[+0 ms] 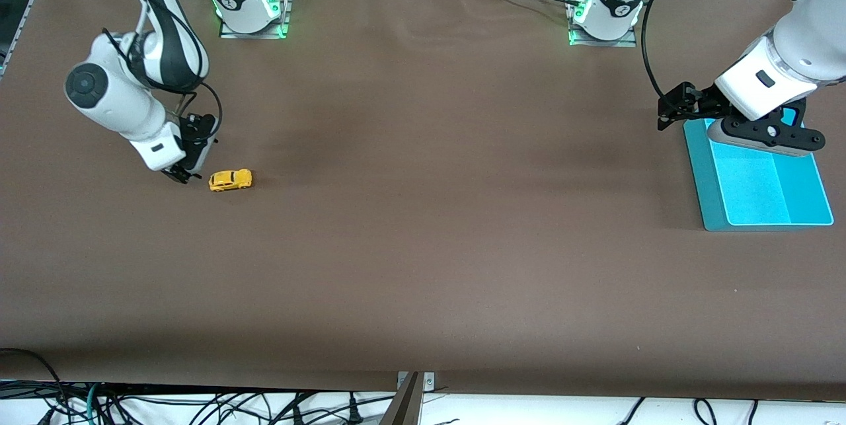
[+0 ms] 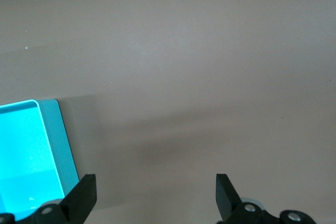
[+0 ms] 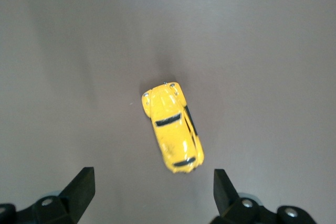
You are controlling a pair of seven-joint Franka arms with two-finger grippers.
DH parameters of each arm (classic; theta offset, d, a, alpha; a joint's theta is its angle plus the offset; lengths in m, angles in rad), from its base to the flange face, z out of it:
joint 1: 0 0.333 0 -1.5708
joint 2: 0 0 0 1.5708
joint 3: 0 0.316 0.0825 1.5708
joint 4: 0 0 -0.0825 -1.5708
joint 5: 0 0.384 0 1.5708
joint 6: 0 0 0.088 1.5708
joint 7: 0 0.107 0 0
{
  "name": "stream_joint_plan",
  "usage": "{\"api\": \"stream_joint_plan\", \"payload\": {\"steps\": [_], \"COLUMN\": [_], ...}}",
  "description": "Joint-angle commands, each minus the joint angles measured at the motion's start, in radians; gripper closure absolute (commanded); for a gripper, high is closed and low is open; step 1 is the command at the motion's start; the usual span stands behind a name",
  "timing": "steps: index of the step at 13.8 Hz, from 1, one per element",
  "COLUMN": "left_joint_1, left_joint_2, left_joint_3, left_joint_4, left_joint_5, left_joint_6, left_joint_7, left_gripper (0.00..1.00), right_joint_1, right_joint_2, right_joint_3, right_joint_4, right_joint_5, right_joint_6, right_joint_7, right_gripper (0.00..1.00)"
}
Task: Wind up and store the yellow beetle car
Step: 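Move the right gripper down over the yellow beetle car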
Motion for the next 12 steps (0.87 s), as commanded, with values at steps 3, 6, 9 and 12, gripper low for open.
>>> {"api": "stream_joint_plan", "payload": {"steps": [3,6,9,12], "left_joint_1": [-0.005,-0.007,-0.007,-0.007], "left_joint_2": [0.013,0.015,0.015,0.015], "left_joint_3": [0.001,0.001,0.001,0.001], "left_joint_4": [0.035,0.035,0.035,0.035], "left_joint_5": [0.003,0.003,0.004,0.005], "left_joint_6": [-0.026,-0.026,-0.026,-0.026], "left_joint_7": [-0.008,-0.008,-0.008,-0.008], "left_gripper": [0.00,0.00,0.00,0.00], "right_joint_1": [-0.016,-0.017,-0.017,-0.016], "right_joint_2": [0.117,0.151,0.152,0.142], "right_joint_3": [0.009,0.009,0.011,0.034], "right_joint_4": [0.005,0.005,0.007,0.008], "right_joint_5": [0.006,0.008,0.009,0.012], "right_joint_6": [0.151,0.190,0.189,0.181], "right_joint_7": [-0.218,-0.225,-0.222,-0.211], "right_gripper": [0.00,0.00,0.37,0.69]}}
